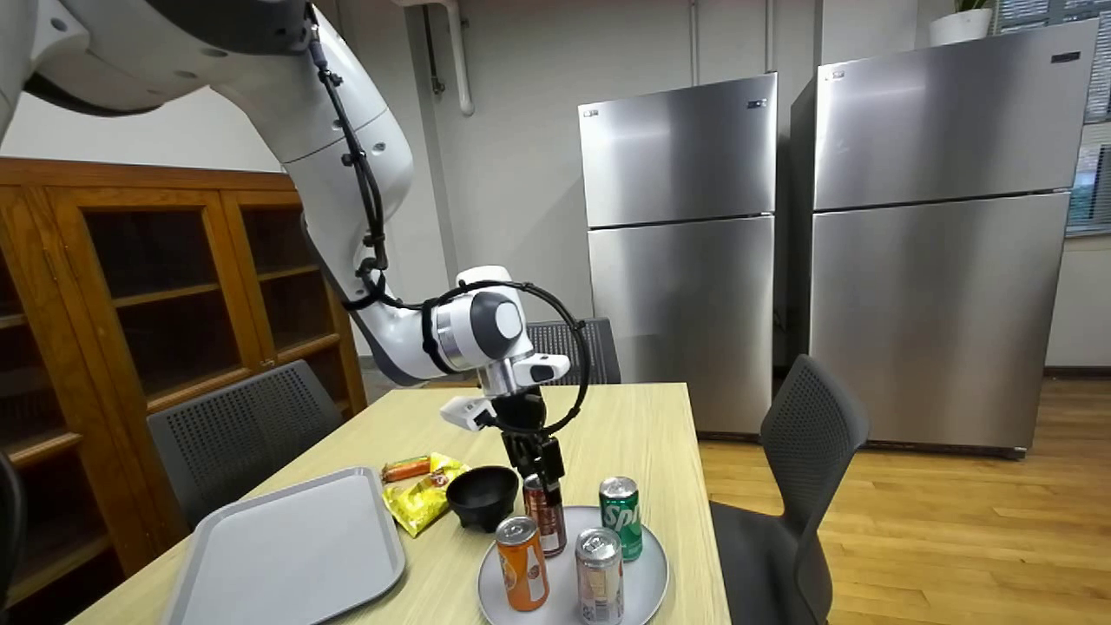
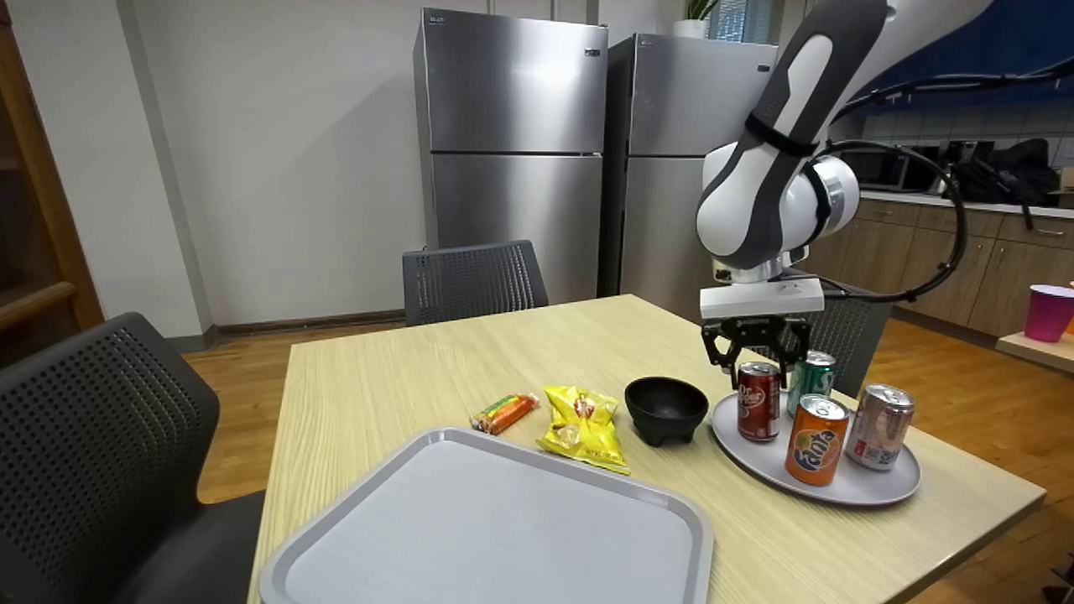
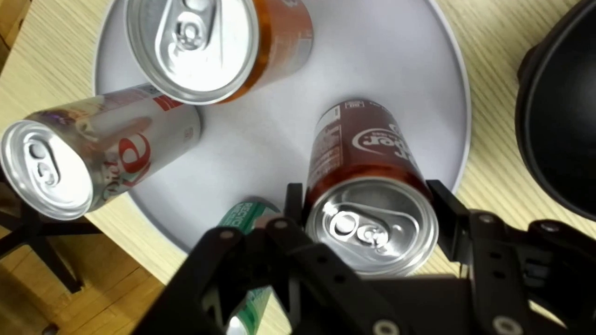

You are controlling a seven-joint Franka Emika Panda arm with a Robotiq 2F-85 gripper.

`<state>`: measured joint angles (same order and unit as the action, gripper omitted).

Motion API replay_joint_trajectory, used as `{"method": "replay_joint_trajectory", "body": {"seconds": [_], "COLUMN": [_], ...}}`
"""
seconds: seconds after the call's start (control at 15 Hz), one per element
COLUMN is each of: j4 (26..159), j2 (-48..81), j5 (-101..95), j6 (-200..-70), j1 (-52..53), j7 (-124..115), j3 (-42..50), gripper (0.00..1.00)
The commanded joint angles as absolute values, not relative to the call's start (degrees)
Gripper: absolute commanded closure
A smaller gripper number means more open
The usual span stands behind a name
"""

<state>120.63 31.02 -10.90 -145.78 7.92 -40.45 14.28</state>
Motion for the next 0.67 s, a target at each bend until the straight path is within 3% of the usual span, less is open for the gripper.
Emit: {"method": "replay_joint_trajectory", "body": {"seconds": [0.0,0.6], "j4": [121.7,122.4], "j2": [27.9,23.6], "j5": [-11.9,-12.2], "j6": [-146.3,-146.3], "j1": [8.8,8.6], "j7": [-41.4,-41.3], "j3": [15.1,14.5], "gripper": [0.59,0.59]}}
